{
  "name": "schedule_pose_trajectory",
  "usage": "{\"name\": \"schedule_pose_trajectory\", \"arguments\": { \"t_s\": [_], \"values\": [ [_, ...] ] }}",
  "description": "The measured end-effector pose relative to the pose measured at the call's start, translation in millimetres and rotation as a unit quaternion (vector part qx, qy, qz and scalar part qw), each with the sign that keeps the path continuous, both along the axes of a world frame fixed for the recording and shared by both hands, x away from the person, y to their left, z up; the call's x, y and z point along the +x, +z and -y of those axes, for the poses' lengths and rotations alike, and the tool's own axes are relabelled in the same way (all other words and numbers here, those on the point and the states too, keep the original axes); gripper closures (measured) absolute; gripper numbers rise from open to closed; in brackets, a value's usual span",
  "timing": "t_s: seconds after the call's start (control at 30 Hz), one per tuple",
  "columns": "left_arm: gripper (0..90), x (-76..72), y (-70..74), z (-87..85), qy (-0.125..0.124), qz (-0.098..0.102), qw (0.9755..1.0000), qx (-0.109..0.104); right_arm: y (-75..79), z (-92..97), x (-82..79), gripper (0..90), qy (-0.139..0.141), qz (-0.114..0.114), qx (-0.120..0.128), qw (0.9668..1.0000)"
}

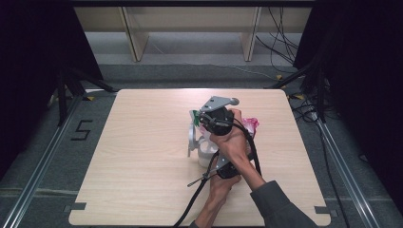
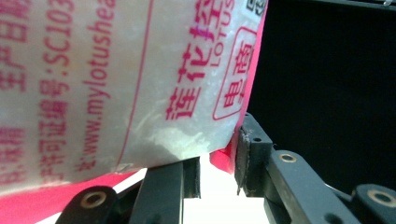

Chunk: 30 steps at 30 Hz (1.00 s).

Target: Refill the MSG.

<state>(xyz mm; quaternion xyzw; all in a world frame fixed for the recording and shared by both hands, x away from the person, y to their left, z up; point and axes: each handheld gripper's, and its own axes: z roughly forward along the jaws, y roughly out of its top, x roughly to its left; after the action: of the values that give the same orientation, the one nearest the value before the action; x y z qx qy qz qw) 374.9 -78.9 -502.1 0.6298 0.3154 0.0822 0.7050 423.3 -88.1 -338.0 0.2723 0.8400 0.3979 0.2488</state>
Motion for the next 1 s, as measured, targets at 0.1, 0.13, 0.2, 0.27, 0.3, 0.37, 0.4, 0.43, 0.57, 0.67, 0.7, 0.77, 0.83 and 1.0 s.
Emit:
{"name": "schedule_pose_trajectory", "arguments": {
  "t_s": [0.1,0.13,0.2,0.27,0.3,0.37,0.4,0.43,0.57,0.67,0.7,0.77,0.83,1.0],
  "values": [
    [73.2,-0.5,-0.4,-1.2,0.005,-0.007,0.9999,0.011,-2.4,-2.0,0.7,90.0,-0.001,-0.004,-0.009,0.9999],
    [73.2,-1.1,0.4,-1.8,0.009,-0.010,0.9998,0.017,-2.3,-1.7,0.7,90.0,0.001,-0.007,-0.008,0.9999],
    [73.3,-1.0,0.4,-0.1,0.008,-0.012,0.9999,0.007,-0.8,-0.3,0.4,90.0,-0.001,-0.007,-0.003,1.0000],
    [73.3,-1.0,-0.1,-0.2,0.007,-0.013,0.9998,0.010,-1.0,0.0,0.3,90.0,-0.001,-0.007,-0.005,1.0000],
    [73.2,-1.1,0.0,0.0,0.007,-0.014,0.9999,0.008,-2.1,-0.7,0.2,90.0,0.000,-0.007,-0.007,1.0000],
    [73.2,0.9,-1.1,0.6,0.001,-0.005,1.0000,-0.008,-2.1,-1.2,0.6,90.0,-0.001,-0.003,-0.007,1.0000],
    [73.2,1.0,-0.9,0.2,0.002,-0.006,1.0000,-0.008,-1.5,-1.0,0.6,90.0,0.000,-0.002,-0.005,1.0000],
    [73.3,4.6,-0.6,-3.3,0.011,0.023,0.9996,0.014,-0.2,-0.4,0.4,90.0,0.003,-0.006,-0.005,1.0000],
    [73.4,4.9,-2.1,-2.4,0.007,0.019,0.9997,0.014,-1.2,-1.5,0.5,90.0,0.003,0.000,-0.004,1.0000],
    [73.4,5.3,-3.2,-2.6,0.010,0.017,0.9997,0.014,-5.6,-2.0,3.1,90.0,0.006,-0.001,-0.012,0.9999],
    [73.4,5.1,-2.6,-3.3,0.009,0.019,0.9997,0.012,-4.9,-1.5,3.0,90.0,0.003,-0.001,-0.008,1.0000],
    [73.4,4.7,-1.3,-3.8,0.010,0.020,0.9997,0.011,-2.3,-1.8,0.3,90.0,0.001,-0.004,0.001,1.0000],
    [73.4,4.1,-0.1,-4.2,0.011,0.025,0.9995,0.015,-0.6,-1.7,-0.2,90.0,0.002,-0.001,0.000,1.0000],
    [73.4,5.2,-3.4,-3.2,0.009,0.017,0.9997,0.018,-3.3,-2.3,0.8,90.0,0.003,-0.002,-0.009,0.9999]
  ]
}}
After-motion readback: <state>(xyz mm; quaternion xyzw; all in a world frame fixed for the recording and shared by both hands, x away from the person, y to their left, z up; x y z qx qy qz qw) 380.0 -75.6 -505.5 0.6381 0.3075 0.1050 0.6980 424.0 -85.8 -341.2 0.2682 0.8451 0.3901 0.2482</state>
